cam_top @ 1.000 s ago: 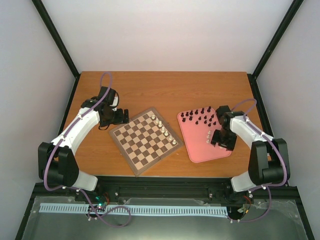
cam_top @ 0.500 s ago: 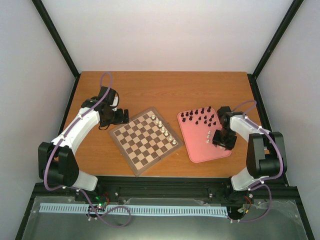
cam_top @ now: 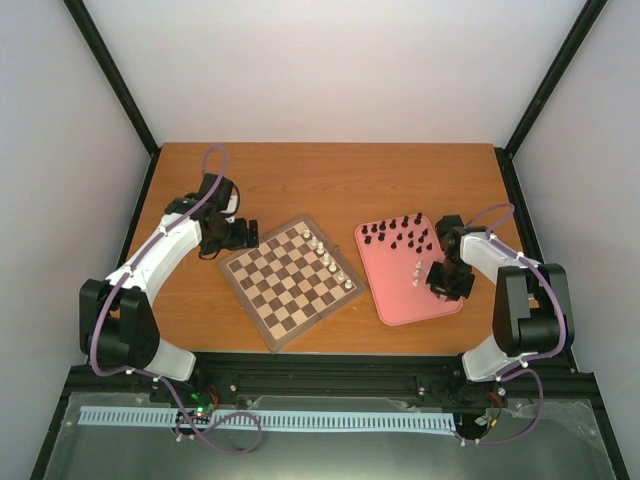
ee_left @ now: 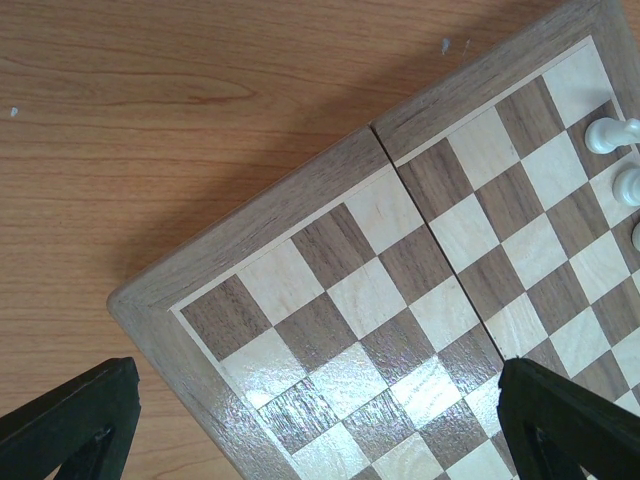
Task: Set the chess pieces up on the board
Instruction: Pick up the chess piece from the storage box, then place the chess piece on the chessboard.
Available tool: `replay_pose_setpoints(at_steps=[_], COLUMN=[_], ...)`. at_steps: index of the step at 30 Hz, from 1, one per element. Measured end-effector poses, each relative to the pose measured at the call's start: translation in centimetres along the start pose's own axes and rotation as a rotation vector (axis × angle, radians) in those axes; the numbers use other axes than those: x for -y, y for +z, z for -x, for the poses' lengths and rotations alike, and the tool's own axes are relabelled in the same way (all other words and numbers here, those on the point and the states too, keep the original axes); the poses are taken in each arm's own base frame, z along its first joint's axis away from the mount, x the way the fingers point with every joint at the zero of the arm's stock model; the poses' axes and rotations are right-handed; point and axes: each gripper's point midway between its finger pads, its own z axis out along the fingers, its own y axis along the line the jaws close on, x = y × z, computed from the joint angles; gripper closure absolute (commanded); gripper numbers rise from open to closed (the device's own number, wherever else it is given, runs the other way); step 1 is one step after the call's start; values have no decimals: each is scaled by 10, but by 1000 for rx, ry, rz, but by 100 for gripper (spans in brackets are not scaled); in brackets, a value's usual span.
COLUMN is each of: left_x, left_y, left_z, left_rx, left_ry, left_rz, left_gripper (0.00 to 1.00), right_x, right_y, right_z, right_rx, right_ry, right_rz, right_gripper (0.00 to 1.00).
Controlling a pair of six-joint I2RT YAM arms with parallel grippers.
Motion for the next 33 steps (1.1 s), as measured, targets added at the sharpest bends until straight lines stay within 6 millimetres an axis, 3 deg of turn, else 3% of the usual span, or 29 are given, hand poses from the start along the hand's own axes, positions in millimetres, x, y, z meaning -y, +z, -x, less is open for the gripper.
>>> replay_pose_setpoints(at_steps=[8, 19, 27, 30, 33], left_x=[0, 0, 0, 0, 1], left_y=[0, 0, 0, 0, 0], left_z=[0, 0, 0, 0, 0], left_rx=[0, 0, -1, -1, -1], left_ry=[0, 0, 0, 0, 0], left_rz=[1, 1, -2, -3, -4], left_gripper=[0, 0, 0, 0, 0], right_x=[0, 0, -14, -34, -71], right_y=[0, -13, -74, -102, -127], right_z=[0, -2, 9, 17, 26], right_rx=[-1, 23, 109, 156, 194], right_ry=[5, -2, -33, -93, -187], right_rz=[0, 23, 100, 127, 153], right_gripper=[97, 97, 97, 97, 97])
